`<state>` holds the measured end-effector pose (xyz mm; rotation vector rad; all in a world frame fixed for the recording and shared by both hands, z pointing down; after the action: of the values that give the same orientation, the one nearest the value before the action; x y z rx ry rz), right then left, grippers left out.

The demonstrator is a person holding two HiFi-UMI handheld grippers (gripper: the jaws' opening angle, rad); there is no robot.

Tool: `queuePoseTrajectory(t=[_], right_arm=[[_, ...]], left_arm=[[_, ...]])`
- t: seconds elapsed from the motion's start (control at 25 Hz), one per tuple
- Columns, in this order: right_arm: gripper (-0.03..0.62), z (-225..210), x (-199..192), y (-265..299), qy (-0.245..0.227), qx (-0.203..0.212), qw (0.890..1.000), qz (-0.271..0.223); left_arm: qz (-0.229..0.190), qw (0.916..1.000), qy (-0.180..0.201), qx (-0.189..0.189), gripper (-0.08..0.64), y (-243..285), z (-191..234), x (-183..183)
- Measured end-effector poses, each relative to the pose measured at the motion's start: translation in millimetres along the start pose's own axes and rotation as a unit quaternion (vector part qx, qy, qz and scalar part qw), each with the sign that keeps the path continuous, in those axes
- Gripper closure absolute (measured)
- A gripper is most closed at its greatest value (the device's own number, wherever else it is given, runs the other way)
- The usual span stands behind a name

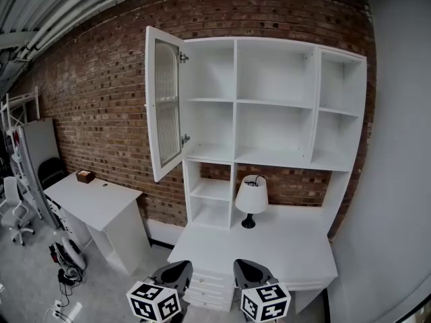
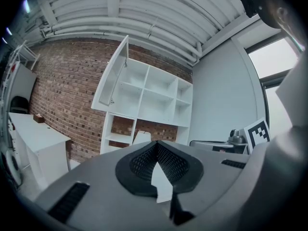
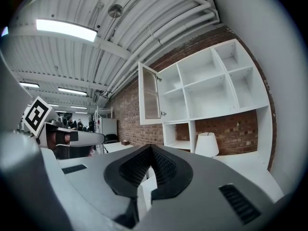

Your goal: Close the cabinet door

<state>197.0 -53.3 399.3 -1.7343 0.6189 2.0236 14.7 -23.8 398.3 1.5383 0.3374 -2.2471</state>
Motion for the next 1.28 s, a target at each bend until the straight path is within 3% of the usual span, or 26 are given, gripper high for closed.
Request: queuePoseTrajectory(t=[0.68,1.28], right_arm=[[0.566,2,-9,15,0.023,0.015,1.000,-0.004],[0.566,58,19,110,0.013,-0.004,1.000,-0.011]], left_arm=[[0.012,0.9998,0.003,0.013,0.552,2,9,-6],[0.008,1.0000,0.001,0.002,0.552,-2,117,41]])
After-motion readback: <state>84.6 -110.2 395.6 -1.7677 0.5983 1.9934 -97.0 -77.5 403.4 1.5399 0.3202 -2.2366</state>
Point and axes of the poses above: the fingertips, and each gripper's own axes: y forward along the fingers, z to its left, x out of its top, the point moved 5 cm from there along -y, backward along the fingers, and after that the axes turned 10 degrees about -y, right-handed, at the moved point
